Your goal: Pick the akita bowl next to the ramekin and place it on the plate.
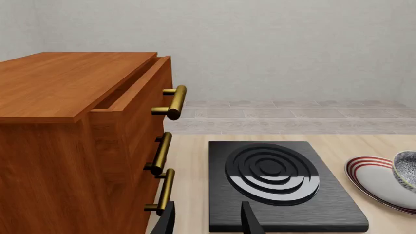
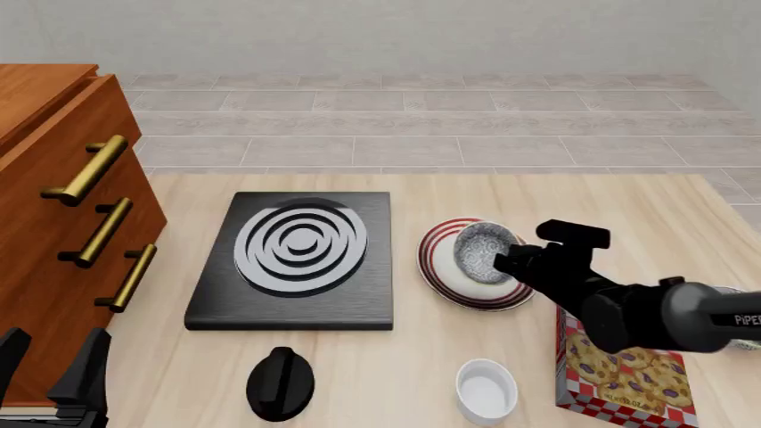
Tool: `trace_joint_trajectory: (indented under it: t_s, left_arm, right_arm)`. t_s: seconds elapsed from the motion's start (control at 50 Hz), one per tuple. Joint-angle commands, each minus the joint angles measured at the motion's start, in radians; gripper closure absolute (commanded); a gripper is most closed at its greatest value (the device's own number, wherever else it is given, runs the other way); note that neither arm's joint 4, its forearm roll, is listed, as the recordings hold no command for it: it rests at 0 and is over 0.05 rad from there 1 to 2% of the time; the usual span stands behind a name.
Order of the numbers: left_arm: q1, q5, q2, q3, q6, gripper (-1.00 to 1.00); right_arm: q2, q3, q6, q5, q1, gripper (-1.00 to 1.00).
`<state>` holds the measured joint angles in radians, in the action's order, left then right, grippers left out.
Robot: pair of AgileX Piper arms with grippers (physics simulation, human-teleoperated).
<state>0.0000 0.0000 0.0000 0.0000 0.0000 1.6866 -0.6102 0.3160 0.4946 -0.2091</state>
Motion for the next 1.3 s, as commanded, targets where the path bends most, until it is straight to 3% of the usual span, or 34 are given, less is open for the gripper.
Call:
trace_joint_trajectory:
  t_s: [0.02,1.3]
  left_arm:
    - [0.0,0.0,0.0,0.0,0.0,-1.0]
    - [0.0,0.0,0.0,0.0,0.0,-1.0]
  right_arm:
    - [0.036,-0.022,0.003,0.014,0.001,1.0]
    - [0.142,-0.082,-0.007,0.037,0.014,1.0]
